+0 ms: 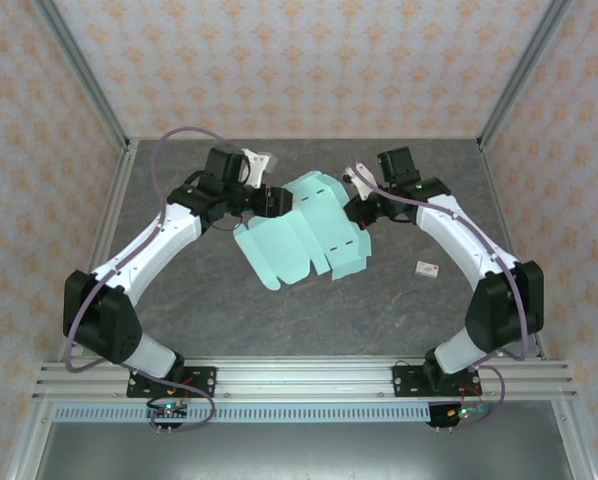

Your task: Fold the paper box

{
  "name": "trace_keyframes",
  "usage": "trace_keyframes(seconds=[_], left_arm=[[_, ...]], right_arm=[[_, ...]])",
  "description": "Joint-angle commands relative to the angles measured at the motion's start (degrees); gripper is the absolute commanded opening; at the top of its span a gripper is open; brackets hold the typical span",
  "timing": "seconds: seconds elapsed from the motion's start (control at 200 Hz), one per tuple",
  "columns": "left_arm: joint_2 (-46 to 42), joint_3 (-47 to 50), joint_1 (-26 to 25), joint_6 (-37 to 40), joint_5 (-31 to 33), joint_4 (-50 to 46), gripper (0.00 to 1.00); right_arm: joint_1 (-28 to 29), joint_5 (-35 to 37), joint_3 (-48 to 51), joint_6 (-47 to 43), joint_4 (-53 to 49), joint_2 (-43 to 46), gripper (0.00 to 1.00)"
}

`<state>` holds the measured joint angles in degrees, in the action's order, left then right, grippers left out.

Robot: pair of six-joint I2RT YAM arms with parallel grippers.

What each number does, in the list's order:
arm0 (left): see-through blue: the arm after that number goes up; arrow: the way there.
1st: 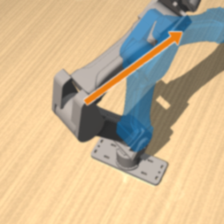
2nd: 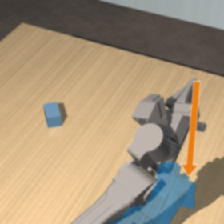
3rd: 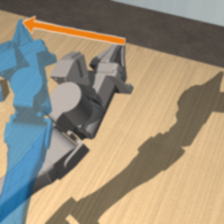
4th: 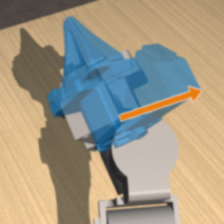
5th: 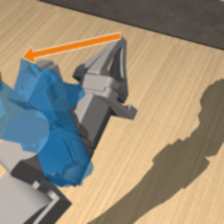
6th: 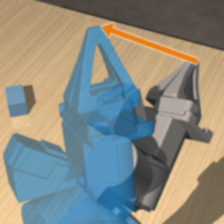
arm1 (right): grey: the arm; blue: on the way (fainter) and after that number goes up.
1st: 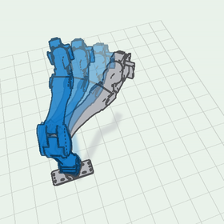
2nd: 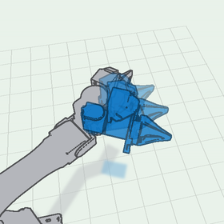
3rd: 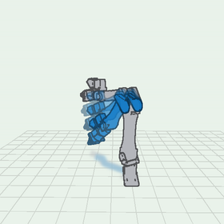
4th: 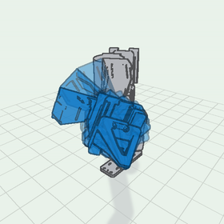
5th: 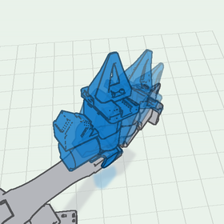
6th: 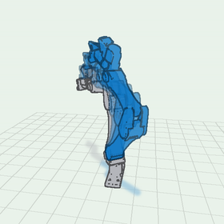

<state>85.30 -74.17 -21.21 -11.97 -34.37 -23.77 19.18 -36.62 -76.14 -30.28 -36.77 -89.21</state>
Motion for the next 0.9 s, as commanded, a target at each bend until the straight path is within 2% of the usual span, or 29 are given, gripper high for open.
trace_keyframes(seconds=[0.0,0.165,0.265,0.47,0.641,0.701,0.801,0.896], left_arm=[[-3.65,1.40,0.95,2.25,3.33,-1.44,0.66],[-6.08,4.86,1.09,6.44,9.15,-2.23,0.69],[-6.02,7.57,1.09,7.64,10.27,0.47,0.69],[-4.56,13.97,1.00,3.41,9.73,10.05,0.66],[-1.30,14.24,1.08,6.22,5.00,12.05,0.68],[-1.00,15.12,1.34,5.31,5.19,14.08,0.68],[-2.70,15.26,1.23,2.42,9.23,13.23,0.68],[-6.17,15.02,-1.41,0.35,14.64,9.82,0.66]], right_arm=[[-0.33,-1.93,-4.33,-5.91,-7.87,-2.18,0.00],[-0.32,-0.03,-7.46,-8.96,-11.93,-5.86,0.00],[-0.32,1.36,-9.17,-9.42,-12.60,-7.80,0.00],[-0.29,3.47,-14.20,-10.18,-15.58,-11.10,0.00],[-0.36,3.80,-15.28,-10.85,-16.58,-11.38,0.00],[-0.35,3.58,-15.12,-10.58,-16.42,-11.18,0.00],[-0.37,3.61,-15.34,-7.90,-15.97,-11.07,0.00],[-0.30,2.13,-15.24,-4.22,-15.11,-10.99,0.00]])
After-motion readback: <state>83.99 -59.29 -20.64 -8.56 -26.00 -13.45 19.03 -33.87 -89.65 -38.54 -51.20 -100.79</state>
